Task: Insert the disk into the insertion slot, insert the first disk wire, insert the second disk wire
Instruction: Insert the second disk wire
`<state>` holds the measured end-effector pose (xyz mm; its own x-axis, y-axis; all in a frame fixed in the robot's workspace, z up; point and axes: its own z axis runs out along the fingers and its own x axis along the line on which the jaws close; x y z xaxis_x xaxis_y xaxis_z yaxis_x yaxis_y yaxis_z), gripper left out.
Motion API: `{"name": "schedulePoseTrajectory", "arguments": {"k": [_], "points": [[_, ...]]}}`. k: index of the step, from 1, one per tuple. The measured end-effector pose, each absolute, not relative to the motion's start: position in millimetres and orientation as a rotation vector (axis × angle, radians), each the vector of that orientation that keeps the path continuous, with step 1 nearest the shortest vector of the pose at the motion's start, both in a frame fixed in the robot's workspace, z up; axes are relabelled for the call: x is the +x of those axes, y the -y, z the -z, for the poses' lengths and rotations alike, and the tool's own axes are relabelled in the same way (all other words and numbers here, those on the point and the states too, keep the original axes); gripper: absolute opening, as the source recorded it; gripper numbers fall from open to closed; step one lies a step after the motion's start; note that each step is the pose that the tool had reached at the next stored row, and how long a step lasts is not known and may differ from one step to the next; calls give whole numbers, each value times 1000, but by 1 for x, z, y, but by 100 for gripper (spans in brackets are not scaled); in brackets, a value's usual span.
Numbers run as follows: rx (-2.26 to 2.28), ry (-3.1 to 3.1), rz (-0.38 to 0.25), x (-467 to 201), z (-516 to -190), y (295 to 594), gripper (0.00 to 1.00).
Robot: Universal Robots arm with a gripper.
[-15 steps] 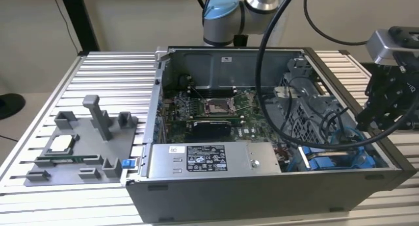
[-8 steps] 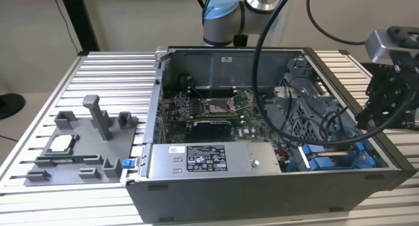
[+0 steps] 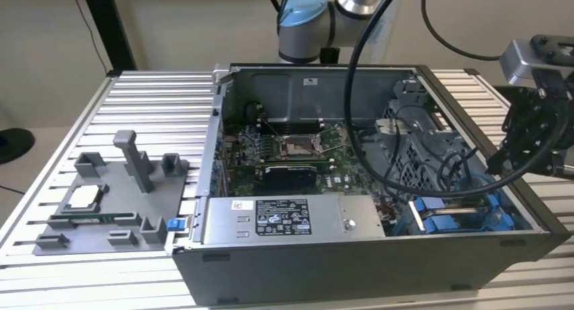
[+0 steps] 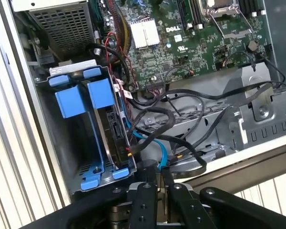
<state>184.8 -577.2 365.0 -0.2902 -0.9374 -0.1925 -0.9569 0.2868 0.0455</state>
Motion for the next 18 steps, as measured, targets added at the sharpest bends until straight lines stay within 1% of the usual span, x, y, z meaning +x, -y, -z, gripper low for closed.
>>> {"name": "schedulePoseTrajectory", "arguments": {"k": [18], "points": [[-1785,-2411,-237,176,-375,577,0]]}}
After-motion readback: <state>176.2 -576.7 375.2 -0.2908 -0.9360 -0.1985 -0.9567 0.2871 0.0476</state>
